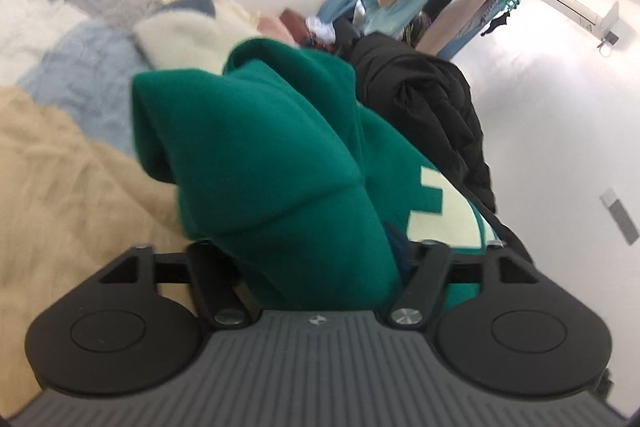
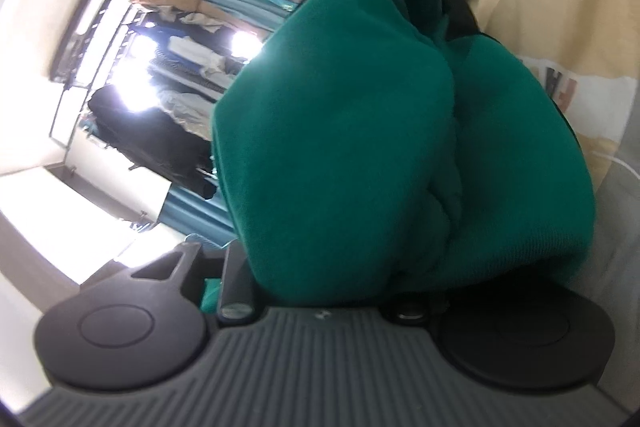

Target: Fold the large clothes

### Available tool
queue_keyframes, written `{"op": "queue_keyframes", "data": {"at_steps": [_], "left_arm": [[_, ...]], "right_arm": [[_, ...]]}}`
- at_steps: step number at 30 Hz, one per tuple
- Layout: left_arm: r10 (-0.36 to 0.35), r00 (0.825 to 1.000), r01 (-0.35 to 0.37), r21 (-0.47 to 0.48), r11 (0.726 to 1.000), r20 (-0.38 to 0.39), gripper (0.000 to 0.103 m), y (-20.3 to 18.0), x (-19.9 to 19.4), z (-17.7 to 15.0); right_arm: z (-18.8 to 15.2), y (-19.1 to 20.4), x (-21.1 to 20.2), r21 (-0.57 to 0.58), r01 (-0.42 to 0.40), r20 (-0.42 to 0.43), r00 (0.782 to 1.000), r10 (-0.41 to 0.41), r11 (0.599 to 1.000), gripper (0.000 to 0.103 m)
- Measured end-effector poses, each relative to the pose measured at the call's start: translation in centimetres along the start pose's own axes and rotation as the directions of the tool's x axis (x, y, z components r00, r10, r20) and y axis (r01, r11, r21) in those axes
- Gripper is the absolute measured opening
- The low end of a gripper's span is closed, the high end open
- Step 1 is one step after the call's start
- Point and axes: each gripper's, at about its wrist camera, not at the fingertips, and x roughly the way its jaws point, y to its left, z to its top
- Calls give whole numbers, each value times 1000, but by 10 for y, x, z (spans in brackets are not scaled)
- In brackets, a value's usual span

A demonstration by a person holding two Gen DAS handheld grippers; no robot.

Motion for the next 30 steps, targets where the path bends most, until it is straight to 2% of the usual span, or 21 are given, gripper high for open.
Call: {"op": "queue_keyframes", "data": {"at_steps": [4,6,7,8,10,13,18,23,25,28,30], "left_arm": [[47,999,-45,52,998,-25,83,-3,-20,-6],[66,998,-65,70,995,-18,84,-3,-38,-11],[75,997,-73,82,994,-12,85,-3,-48,-12],[75,997,-75,97,992,-1,85,-5,-59,-14],[82,997,-83,114,990,10,86,-7,-79,-16],[76,996,-81,155,985,38,86,-20,-110,-14],[71,993,-93,255,963,93,86,-65,-159,0],[44,989,-93,352,931,145,86,-119,-207,14],[34,987,-95,402,911,158,86,-141,-227,16],[54,976,-148,464,873,210,87,-170,-258,11],[58,971,-168,486,857,233,93,-183,-277,5]], "right_arm": [[-9,-10,-26,62,47,-20,999,-45,997,53],[-10,-7,-36,76,64,-35,997,-61,995,54],[-11,-6,-42,85,75,-45,996,-71,994,58],[-12,-6,-50,95,95,-44,995,-91,991,72],[-14,-6,-74,116,118,-3,993,-118,986,79],[-8,-1,-106,112,120,23,992,-124,986,79],[13,25,-154,23,96,96,991,-98,995,79],[36,91,-181,-104,17,127,992,-3,994,79],[39,117,-191,-151,-17,127,991,36,988,79],[38,164,-207,-282,-9,123,991,45,959,79],[30,189,-220,-351,-22,114,991,66,936,79]]}}
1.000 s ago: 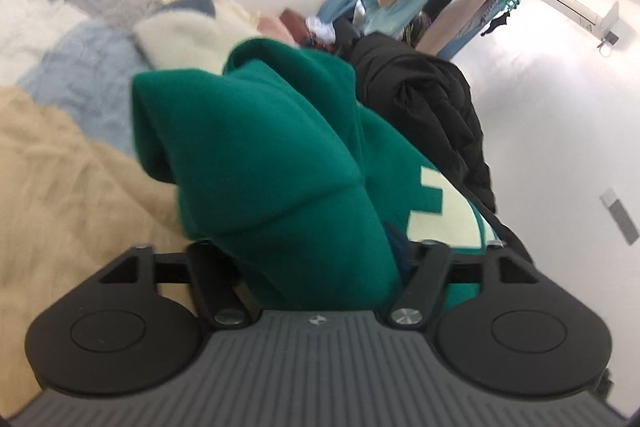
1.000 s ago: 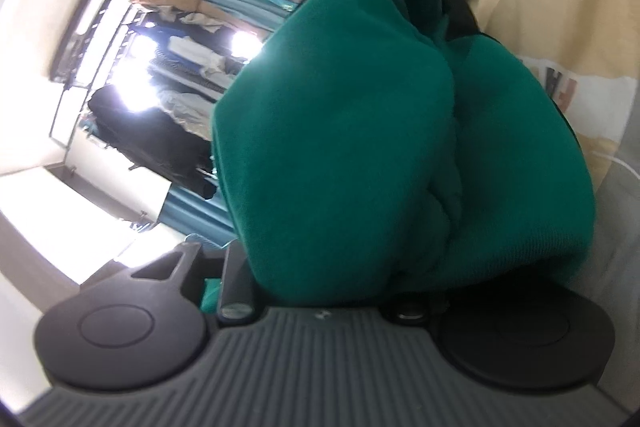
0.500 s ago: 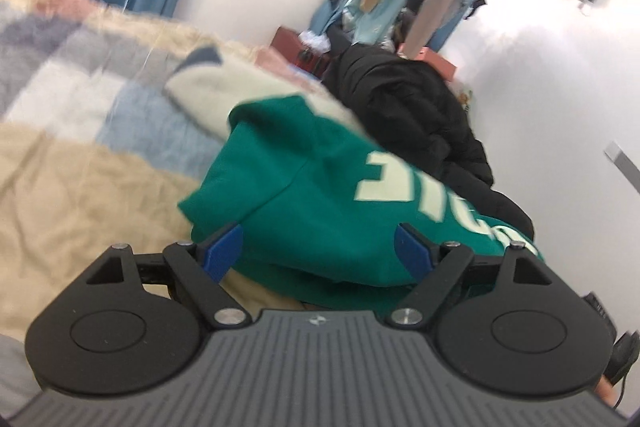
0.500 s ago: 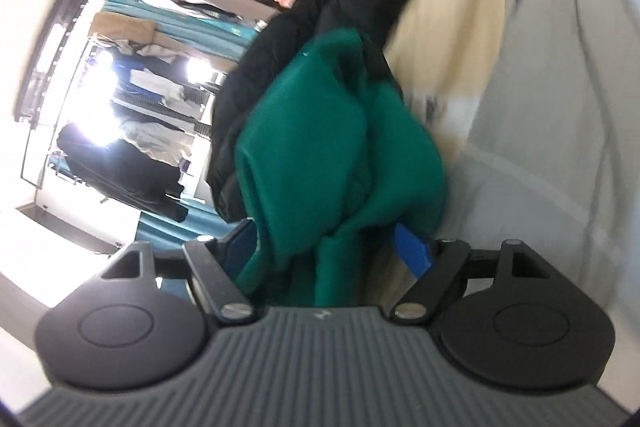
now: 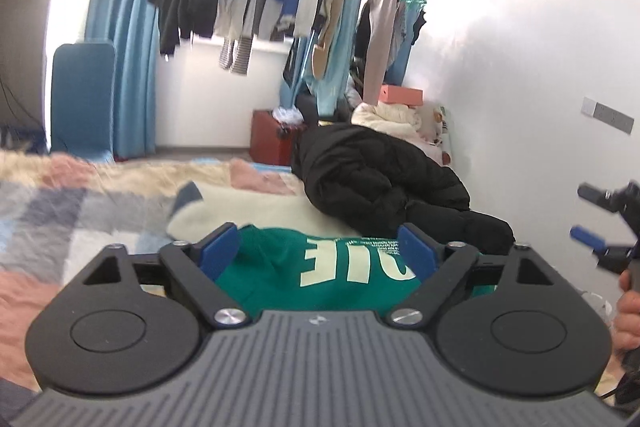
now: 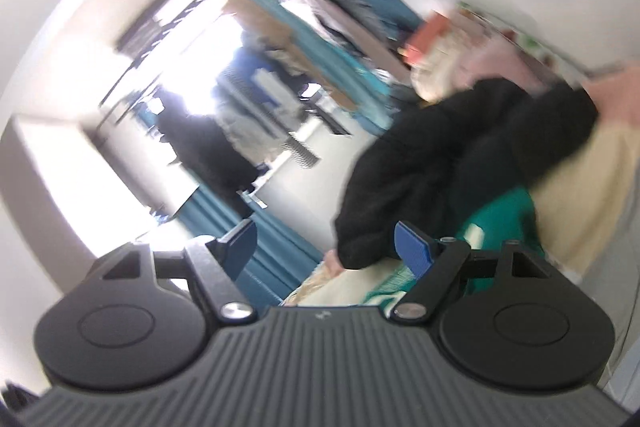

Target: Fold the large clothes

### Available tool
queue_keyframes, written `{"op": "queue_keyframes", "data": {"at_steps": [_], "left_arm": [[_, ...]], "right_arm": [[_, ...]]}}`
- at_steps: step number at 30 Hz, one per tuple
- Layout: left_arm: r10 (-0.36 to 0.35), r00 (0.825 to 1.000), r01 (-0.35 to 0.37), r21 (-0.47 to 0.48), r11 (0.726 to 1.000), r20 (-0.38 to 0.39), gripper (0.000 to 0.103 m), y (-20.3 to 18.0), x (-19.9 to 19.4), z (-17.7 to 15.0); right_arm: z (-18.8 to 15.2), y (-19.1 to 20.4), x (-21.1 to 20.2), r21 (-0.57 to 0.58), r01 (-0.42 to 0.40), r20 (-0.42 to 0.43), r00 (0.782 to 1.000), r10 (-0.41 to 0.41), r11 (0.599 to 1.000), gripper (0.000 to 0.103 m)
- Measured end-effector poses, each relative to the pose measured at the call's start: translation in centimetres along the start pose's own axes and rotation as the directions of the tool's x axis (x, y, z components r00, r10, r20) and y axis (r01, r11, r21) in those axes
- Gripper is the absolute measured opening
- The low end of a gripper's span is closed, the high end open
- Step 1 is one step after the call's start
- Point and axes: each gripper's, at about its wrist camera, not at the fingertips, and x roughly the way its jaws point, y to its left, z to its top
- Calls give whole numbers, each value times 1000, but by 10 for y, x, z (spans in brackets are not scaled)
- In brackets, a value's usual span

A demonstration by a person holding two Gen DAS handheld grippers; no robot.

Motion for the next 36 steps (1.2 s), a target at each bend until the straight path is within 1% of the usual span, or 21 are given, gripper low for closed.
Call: {"op": "queue_keyframes", "data": {"at_steps": [2,4,7,9,14,17,20,22,24,27,31,33,35,36], "left_arm": [[7,1000,-8,32,999,16,94,-11,-19,1],[16,1000,-18,54,998,27,95,-20,-36,0],[26,999,-29,72,997,46,98,-31,-62,-5],[26,999,-29,71,997,47,99,-34,-77,-9],[75,995,-84,134,987,70,101,-43,-106,-19],[69,995,-79,144,986,70,102,-43,-118,-26],[81,994,-90,150,985,68,103,-42,-125,-34],[84,994,-94,159,983,67,103,-40,-125,-40],[101,994,-107,154,982,49,103,-36,-121,-45],[128,991,-132,153,979,33,103,-29,-115,-54],[137,991,-135,153,979,-1,103,-21,-98,-67],[143,989,-138,139,981,-29,103,-14,-85,-71],[151,987,-142,143,979,-50,103,-11,-76,-76],[160,985,-149,148,978,-60,103,-10,-72,-78]], "right_arm": [[0,22,-10,-57,-14,-10,1000,14,998,79],[-5,45,-21,-138,-2,-19,1000,0,990,79],[-21,76,-44,-287,13,-5,1000,-15,958,79],[-29,91,-56,-348,7,-12,1000,-12,938,79],[-53,112,-79,-472,4,-34,999,-23,882,79],[-65,114,-84,-505,5,-55,998,-38,863,79],[-76,113,-85,-527,10,-77,995,-60,850,79],[-83,111,-87,-538,23,-80,994,-78,843,79],[-91,108,-88,-550,45,-83,991,-107,834,79],[-101,100,-86,-550,62,-104,984,-141,833,79],[-114,90,-81,-547,82,-131,975,-182,833,79],[-121,87,-76,-563,86,-141,970,-198,822,79],[-128,88,-72,-583,92,-145,966,-215,807,78],[-130,88,-70,-584,92,-150,964,-218,806,78]]}}
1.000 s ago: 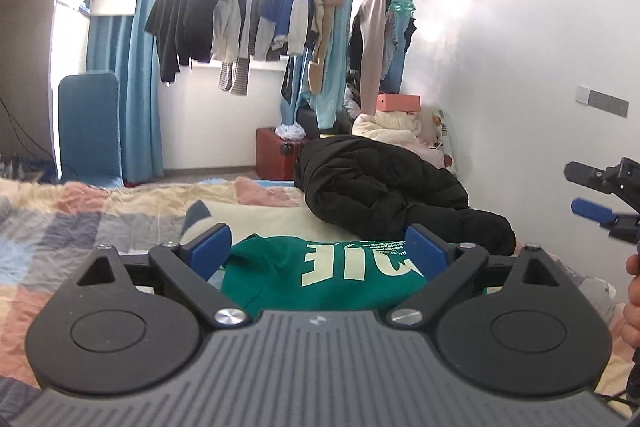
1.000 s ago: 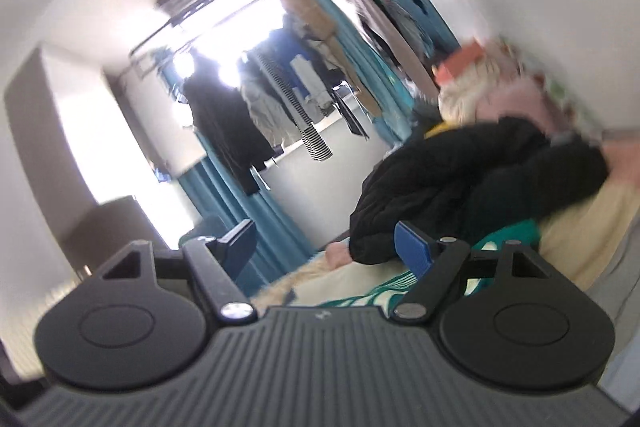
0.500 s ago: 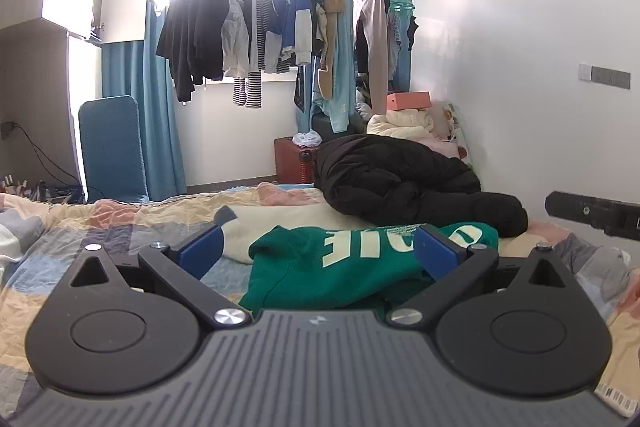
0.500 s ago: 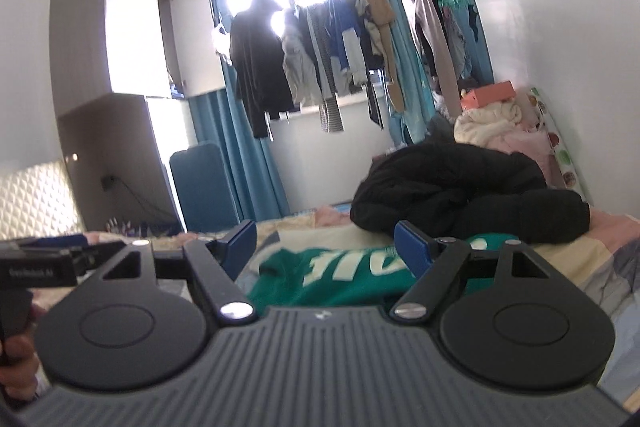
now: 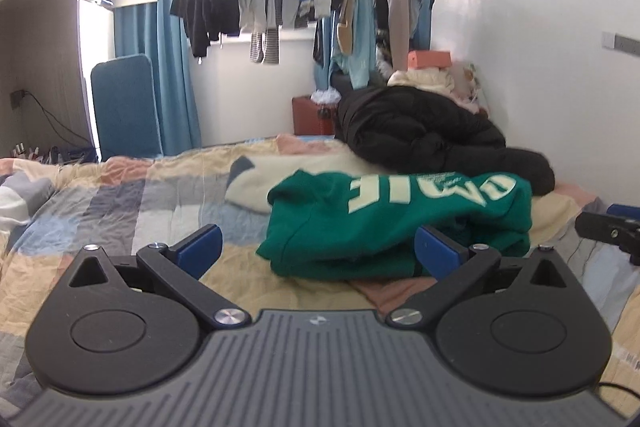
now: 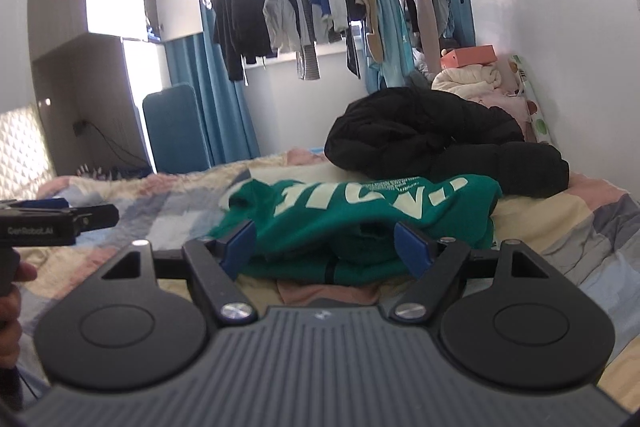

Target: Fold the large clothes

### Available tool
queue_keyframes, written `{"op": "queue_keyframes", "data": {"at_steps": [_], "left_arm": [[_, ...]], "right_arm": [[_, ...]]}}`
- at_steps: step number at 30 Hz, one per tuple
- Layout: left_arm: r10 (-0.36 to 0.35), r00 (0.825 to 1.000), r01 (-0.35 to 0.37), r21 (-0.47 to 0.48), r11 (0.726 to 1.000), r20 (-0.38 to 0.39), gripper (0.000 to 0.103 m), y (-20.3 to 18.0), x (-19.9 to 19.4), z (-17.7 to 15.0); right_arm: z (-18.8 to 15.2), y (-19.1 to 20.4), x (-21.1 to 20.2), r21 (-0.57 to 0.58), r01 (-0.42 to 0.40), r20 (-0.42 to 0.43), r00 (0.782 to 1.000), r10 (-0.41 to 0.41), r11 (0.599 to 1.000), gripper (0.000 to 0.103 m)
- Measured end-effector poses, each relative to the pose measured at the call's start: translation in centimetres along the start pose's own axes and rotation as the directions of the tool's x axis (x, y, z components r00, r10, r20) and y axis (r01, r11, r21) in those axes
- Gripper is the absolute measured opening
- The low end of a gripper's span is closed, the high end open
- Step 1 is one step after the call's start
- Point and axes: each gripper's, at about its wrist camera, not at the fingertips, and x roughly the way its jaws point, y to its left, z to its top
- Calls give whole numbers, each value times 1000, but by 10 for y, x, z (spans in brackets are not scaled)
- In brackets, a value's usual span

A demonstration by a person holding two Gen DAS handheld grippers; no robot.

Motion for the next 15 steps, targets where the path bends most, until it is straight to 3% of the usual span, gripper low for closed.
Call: {"op": "queue_keyframes", "data": {"at_steps": [10,15], "left_arm": [[11,999,-12,-42,999,-38,103,8,15,-2],[1,999,-4,-57,998,-43,103,8,14,0]], "right_arm": [[-4,6,12,5,5,-73,997,-5,1000,77],[-1,11,7,-23,4,-55,998,-5,1000,79]]}}
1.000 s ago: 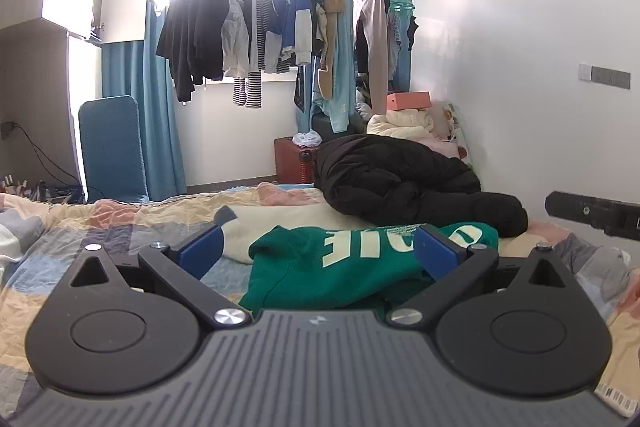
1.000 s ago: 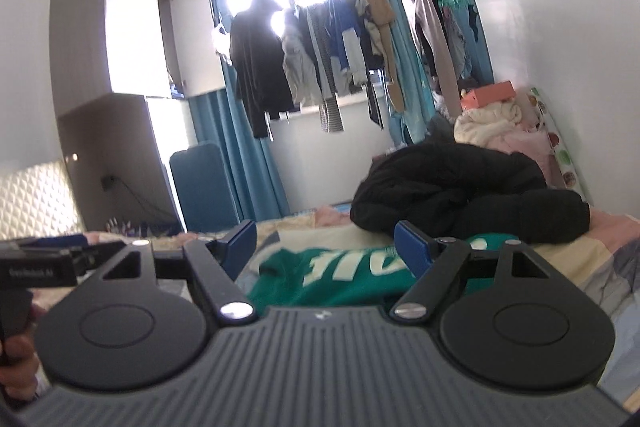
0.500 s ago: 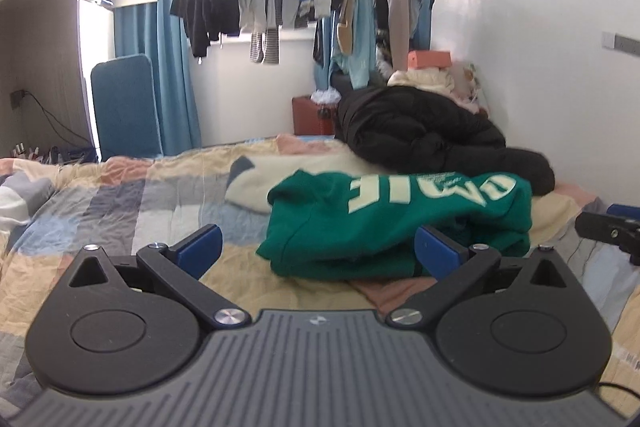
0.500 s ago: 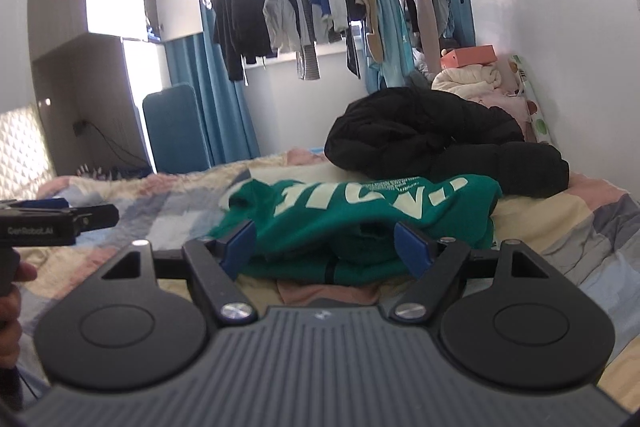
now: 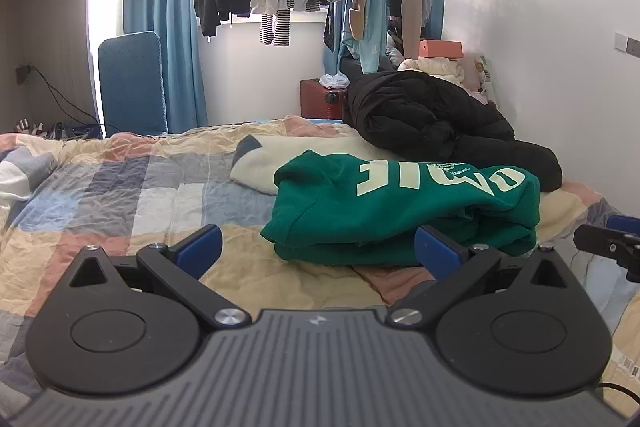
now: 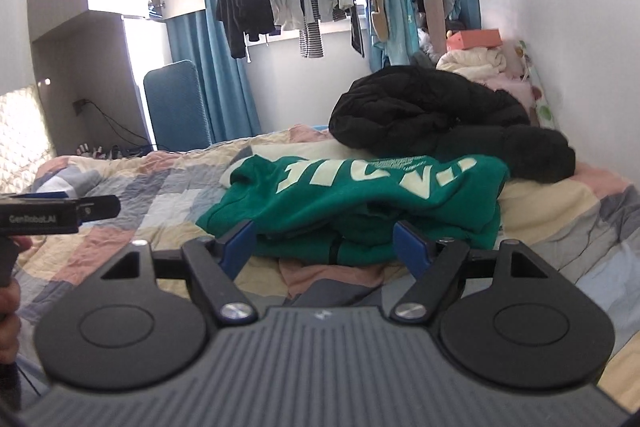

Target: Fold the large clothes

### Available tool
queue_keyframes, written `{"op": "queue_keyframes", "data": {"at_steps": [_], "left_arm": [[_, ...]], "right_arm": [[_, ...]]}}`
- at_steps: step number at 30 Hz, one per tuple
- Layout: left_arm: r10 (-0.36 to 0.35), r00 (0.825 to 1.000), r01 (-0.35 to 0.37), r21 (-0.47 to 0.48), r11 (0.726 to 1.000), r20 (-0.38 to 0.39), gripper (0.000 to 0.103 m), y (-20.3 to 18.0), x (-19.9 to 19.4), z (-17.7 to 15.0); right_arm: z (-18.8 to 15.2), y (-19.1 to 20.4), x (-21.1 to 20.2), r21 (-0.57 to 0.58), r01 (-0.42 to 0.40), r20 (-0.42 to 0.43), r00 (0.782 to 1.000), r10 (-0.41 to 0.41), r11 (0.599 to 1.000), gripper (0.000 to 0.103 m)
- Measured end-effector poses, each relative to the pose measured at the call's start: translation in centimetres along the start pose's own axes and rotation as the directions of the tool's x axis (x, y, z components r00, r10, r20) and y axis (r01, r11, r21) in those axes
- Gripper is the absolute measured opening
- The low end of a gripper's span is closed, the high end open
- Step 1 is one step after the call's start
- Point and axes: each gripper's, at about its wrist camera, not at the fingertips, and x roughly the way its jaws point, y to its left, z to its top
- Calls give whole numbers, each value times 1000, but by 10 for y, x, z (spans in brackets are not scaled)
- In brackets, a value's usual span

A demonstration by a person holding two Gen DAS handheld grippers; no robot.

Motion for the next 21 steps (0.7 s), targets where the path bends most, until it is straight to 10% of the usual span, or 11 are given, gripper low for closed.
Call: {"op": "queue_keyframes", "data": {"at_steps": [6,9,21], "left_arm": [[-12,1000,12,-1,1000,-8,103,-2,-4,1],[-35,999,35,-33,999,-6,103,0,-7,2],[-20,1000,20,-32,999,-7,103,1,-8,2]], "right_arm": [[5,0,-3,-9,-1,0,1000,1,1000,79],[5,-3,-1,1,26,-16,1000,-26,1000,103],[2,-7,-4,39,46,-17,999,-45,998,103]]}}
